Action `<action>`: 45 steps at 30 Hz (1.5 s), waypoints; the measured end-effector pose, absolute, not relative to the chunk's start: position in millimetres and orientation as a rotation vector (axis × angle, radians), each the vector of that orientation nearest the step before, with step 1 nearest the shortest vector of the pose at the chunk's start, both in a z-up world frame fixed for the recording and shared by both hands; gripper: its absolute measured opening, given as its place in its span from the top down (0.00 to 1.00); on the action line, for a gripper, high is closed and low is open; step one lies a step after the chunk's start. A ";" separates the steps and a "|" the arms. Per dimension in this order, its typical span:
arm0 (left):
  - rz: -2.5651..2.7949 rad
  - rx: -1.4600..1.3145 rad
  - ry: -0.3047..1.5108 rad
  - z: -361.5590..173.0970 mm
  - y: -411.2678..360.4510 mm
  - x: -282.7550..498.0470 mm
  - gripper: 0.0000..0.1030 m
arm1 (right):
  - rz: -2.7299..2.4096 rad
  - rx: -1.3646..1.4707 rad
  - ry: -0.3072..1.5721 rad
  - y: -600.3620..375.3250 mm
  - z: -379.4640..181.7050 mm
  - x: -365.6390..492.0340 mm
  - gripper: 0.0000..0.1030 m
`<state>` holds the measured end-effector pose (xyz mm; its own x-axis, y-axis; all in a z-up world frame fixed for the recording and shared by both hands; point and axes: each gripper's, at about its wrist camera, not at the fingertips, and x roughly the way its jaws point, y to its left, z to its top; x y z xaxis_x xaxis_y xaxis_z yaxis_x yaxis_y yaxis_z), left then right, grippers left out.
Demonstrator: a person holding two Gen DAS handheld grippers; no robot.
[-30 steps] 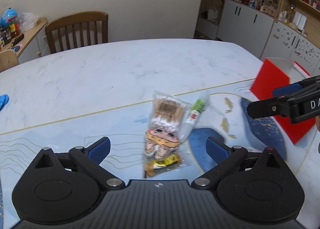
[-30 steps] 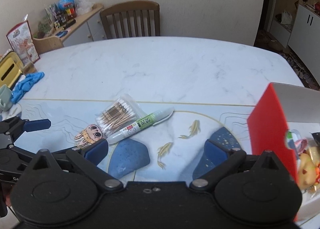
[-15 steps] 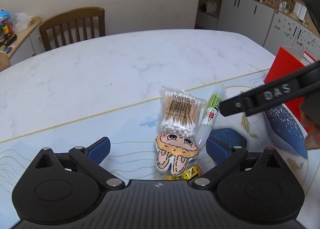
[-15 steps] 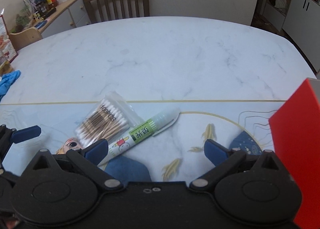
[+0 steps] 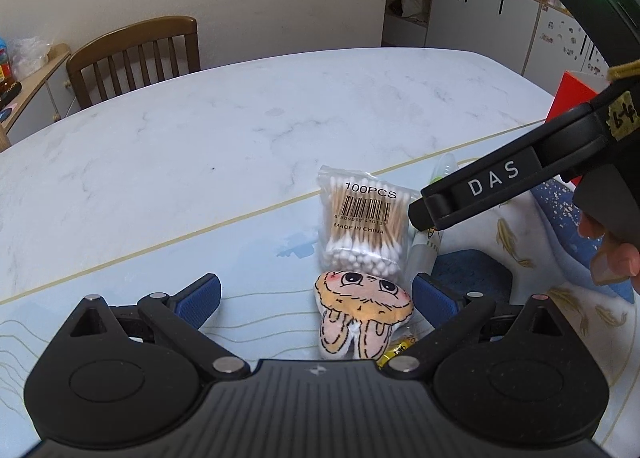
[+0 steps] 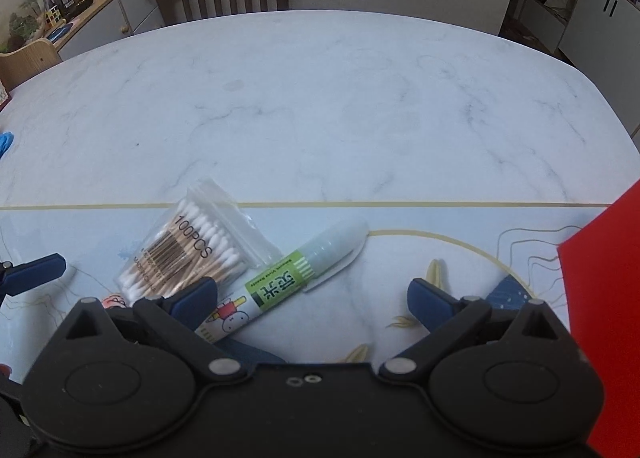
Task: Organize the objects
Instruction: 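Grasp the green-white glue stick with the right gripper while the left grasps the cartoon bunny card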
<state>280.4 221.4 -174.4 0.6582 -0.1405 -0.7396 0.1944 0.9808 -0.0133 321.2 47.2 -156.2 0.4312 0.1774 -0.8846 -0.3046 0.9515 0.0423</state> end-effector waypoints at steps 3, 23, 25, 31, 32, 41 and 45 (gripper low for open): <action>-0.195 0.071 0.831 -176.4 220.1 280.6 0.01 | 0.302 -0.125 1.095 50.8 -160.6 322.7 0.01; -0.214 0.104 0.804 -180.5 215.3 271.0 0.12 | 0.309 -0.177 1.067 36.5 -174.2 302.8 0.10; -0.221 0.101 0.805 -180.3 215.4 271.4 0.25 | 0.319 -0.182 1.059 35.3 -172.6 298.8 0.20; -0.229 0.100 0.809 -177.2 210.1 268.4 0.44 | 0.345 -0.194 1.034 26.0 -167.6 288.3 0.46; -0.229 0.102 0.809 -176.5 209.5 267.8 0.46 | 0.347 -0.194 1.031 22.6 -166.4 286.7 0.49; -0.186 0.037 0.843 -169.6 215.2 270.4 0.50 | 0.356 -0.213 1.010 16.7 -153.5 275.8 0.84; -0.177 0.027 0.839 -162.0 217.1 267.7 0.50 | 0.369 -0.193 0.993 10.8 -144.1 266.4 0.84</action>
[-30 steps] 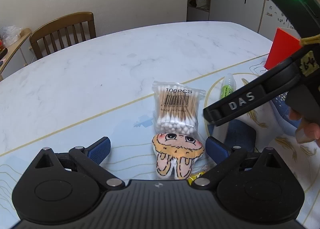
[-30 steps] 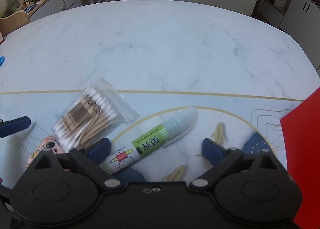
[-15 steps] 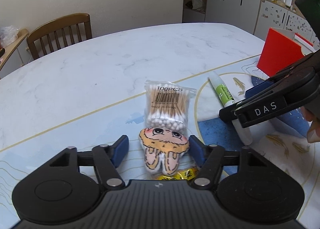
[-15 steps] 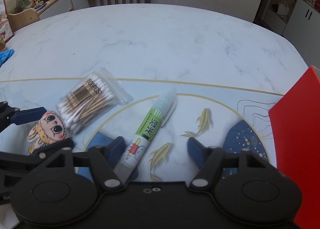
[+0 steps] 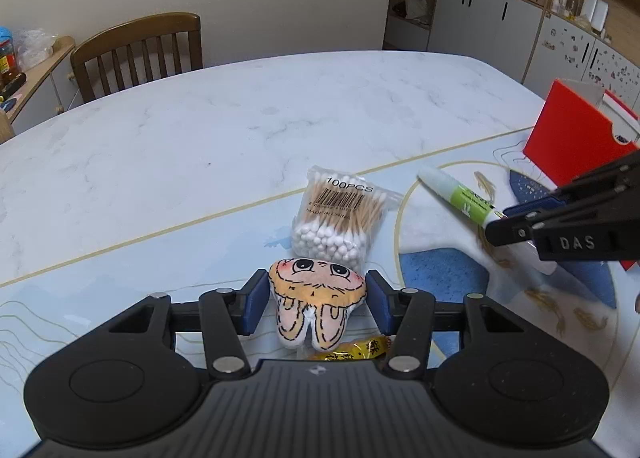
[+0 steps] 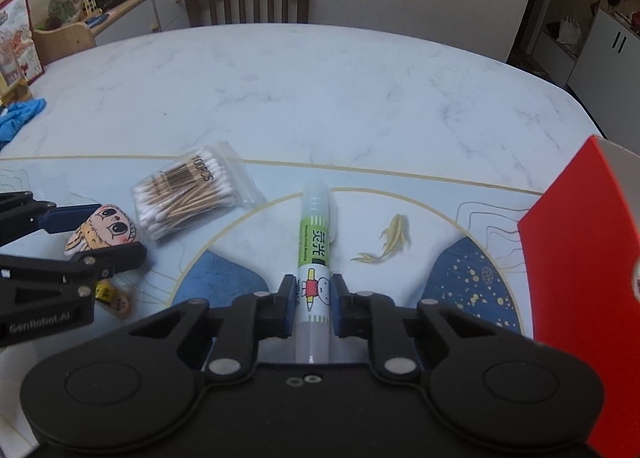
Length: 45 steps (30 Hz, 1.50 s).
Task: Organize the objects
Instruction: 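Grasp the green-white glue stick with the right gripper while the left grasps the cartoon bunny card, then carry the glue stick and bunny card over the red box with both grippers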
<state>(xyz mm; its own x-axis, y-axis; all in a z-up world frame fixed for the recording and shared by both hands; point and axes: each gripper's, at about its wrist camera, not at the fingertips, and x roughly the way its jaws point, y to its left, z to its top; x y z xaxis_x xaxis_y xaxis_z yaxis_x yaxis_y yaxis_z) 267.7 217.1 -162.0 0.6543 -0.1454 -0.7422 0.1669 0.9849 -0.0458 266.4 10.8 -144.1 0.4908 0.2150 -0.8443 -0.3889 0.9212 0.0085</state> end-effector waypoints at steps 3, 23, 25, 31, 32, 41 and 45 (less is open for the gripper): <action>-0.176 0.012 0.832 -153.6 217.6 264.7 0.50 | 0.379 -0.160 0.986 4.6 -136.3 258.9 0.84; -0.261 -0.049 0.804 -104.8 179.8 224.8 0.51 | 0.385 -0.053 0.858 -61.2 -84.4 190.8 0.84; -0.282 -0.043 0.792 -97.7 168.5 222.8 0.51 | 0.384 -0.044 0.838 -69.3 -76.5 186.4 0.84; -0.343 -0.024 0.760 -75.2 128.3 219.9 0.51 | 0.374 -0.007 0.783 -101.7 -55.1 178.5 0.84; -0.352 -0.018 0.756 -71.9 120.8 220.1 0.51 | 0.371 -0.001 0.775 -107.4 -52.1 177.6 0.84; -0.429 0.011 0.714 -47.5 49.4 228.4 0.51 | 0.335 0.026 0.723 -168.7 -34.5 183.1 0.84; -0.456 0.028 0.699 -41.1 15.0 236.2 0.51 | 0.313 0.042 0.708 -199.6 -30.3 189.6 0.84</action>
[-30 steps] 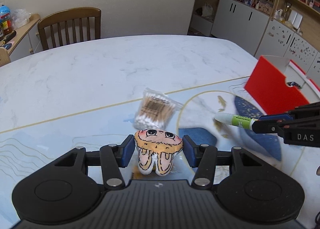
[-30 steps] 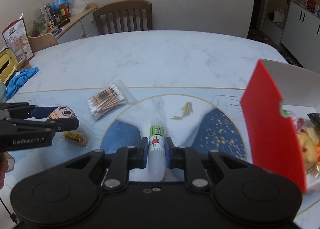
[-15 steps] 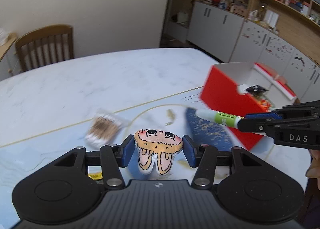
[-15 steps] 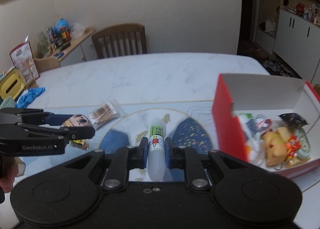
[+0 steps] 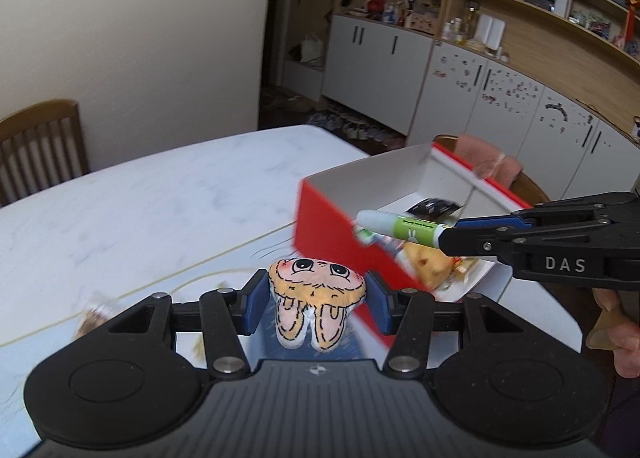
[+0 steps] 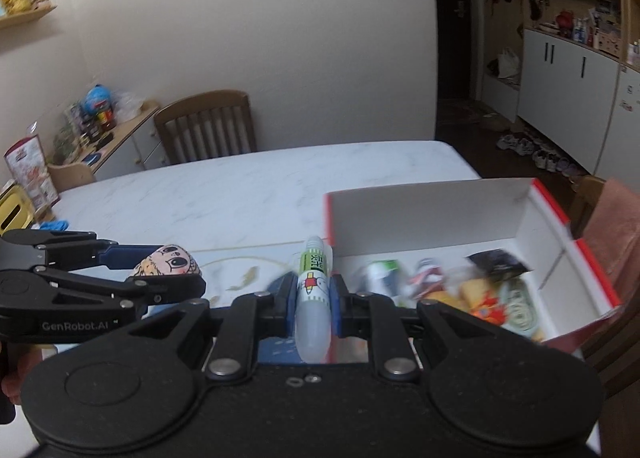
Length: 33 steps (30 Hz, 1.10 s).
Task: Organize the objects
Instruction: 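Carry the glue stick and bunny card over the red box with both grippers, then lower the glue stick and bunny card into the box and open both grippers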
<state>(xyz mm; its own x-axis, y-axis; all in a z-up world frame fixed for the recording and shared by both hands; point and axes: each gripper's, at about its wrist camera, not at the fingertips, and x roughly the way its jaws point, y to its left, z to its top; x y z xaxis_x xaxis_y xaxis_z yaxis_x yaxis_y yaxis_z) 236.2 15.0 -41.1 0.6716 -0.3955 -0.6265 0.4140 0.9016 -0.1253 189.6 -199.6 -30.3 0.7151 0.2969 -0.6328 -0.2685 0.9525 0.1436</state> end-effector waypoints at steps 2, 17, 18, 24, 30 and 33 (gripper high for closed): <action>-0.468 0.037 0.693 -38.5 -2.4 240.4 0.51 | 0.304 0.045 0.701 -212.5 -29.3 192.6 0.84; -0.494 0.092 0.726 -47.6 -107.0 285.0 0.51 | 0.274 0.061 0.719 -303.3 -46.1 215.9 0.84; -0.494 0.097 0.727 -48.5 -112.9 289.0 0.51 | 0.273 0.059 0.722 -307.6 -47.5 217.9 0.84; -0.479 0.140 0.768 -61.9 -142.4 316.6 0.50 | 0.278 0.059 0.757 -324.6 -62.0 230.0 0.84; -0.447 0.181 0.821 -79.9 -162.1 347.5 0.51 | 0.296 0.047 0.792 -326.3 -77.7 243.2 0.84; -0.429 0.193 0.856 -90.5 -168.0 359.6 0.50 | 0.309 0.037 0.804 -323.7 -83.4 248.4 0.84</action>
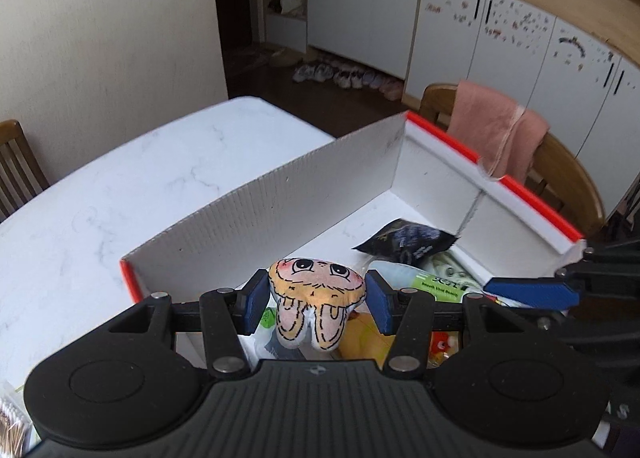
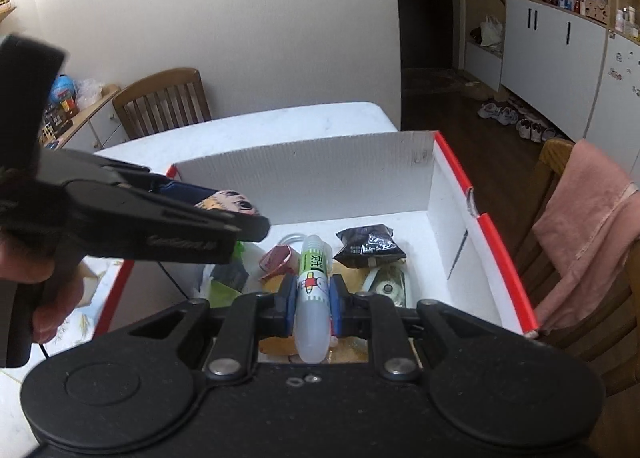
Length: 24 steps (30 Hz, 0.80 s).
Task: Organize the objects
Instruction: 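Lower the glue stick and bunny card into the box and open both grippers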
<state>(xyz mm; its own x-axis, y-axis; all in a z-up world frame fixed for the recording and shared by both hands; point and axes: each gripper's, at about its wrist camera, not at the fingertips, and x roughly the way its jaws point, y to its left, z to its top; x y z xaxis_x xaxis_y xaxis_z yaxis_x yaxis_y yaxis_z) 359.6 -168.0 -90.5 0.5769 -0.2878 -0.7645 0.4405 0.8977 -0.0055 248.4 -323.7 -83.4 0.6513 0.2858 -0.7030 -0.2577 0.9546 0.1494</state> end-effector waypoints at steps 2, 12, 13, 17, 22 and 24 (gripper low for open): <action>-0.413 0.200 0.880 -97.7 -170.7 366.8 0.50 | 0.320 0.021 0.812 -321.8 -87.1 252.1 0.84; -0.373 0.222 0.971 -118.2 -179.6 392.0 0.50 | 0.347 -0.044 0.866 -315.0 -107.4 272.3 0.84; -0.371 0.223 0.985 -120.2 -180.1 394.6 0.50 | 0.351 -0.050 0.873 -313.2 -107.4 272.0 0.84; -0.364 0.221 1.025 -126.8 -178.4 399.8 0.50 | 0.352 -0.072 0.891 -309.6 -112.8 274.9 0.84; -0.365 0.181 1.064 -127.0 -175.1 405.8 0.49 | 0.353 -0.081 0.906 -307.4 -114.6 275.7 0.84; -0.365 0.181 1.070 -126.2 -175.1 406.0 0.49 | 0.353 -0.080 0.913 -307.6 -114.2 275.6 0.84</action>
<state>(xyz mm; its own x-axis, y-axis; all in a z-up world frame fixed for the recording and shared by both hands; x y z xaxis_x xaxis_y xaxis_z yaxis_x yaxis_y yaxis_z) 406.0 -175.1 -126.2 0.4279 -0.2036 -0.8806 0.3771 0.9257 -0.0307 275.6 -307.6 -114.2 0.5578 0.2653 -0.7864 -0.3328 0.9395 0.0808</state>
